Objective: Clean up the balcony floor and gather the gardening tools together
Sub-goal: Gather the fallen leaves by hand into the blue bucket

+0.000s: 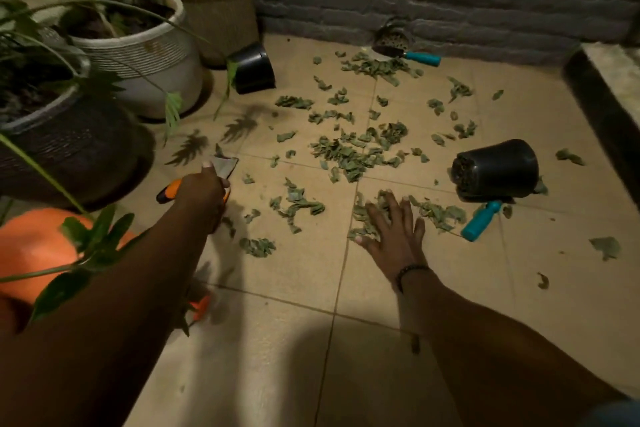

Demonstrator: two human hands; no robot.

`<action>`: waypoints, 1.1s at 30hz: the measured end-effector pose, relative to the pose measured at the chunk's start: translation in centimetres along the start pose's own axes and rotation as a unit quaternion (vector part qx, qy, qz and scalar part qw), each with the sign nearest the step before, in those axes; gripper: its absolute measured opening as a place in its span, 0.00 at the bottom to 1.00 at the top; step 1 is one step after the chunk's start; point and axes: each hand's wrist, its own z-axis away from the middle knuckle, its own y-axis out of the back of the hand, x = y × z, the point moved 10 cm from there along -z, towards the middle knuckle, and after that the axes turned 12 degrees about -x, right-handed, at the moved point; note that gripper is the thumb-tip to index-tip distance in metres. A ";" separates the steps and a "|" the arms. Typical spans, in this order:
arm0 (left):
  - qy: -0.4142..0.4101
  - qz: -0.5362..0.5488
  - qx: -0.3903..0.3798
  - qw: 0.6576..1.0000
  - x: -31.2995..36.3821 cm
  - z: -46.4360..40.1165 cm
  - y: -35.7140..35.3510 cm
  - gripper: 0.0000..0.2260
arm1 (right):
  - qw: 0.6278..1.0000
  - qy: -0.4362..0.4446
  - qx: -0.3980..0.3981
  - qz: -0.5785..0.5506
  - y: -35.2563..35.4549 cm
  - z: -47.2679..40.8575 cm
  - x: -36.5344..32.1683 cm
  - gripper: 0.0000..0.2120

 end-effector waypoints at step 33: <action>-0.051 0.216 -0.122 0.967 4.6 2.9 -8.2 0.14 | 0.849 0.097 0.093 -0.512 12.2 2.0 -17.1 0.17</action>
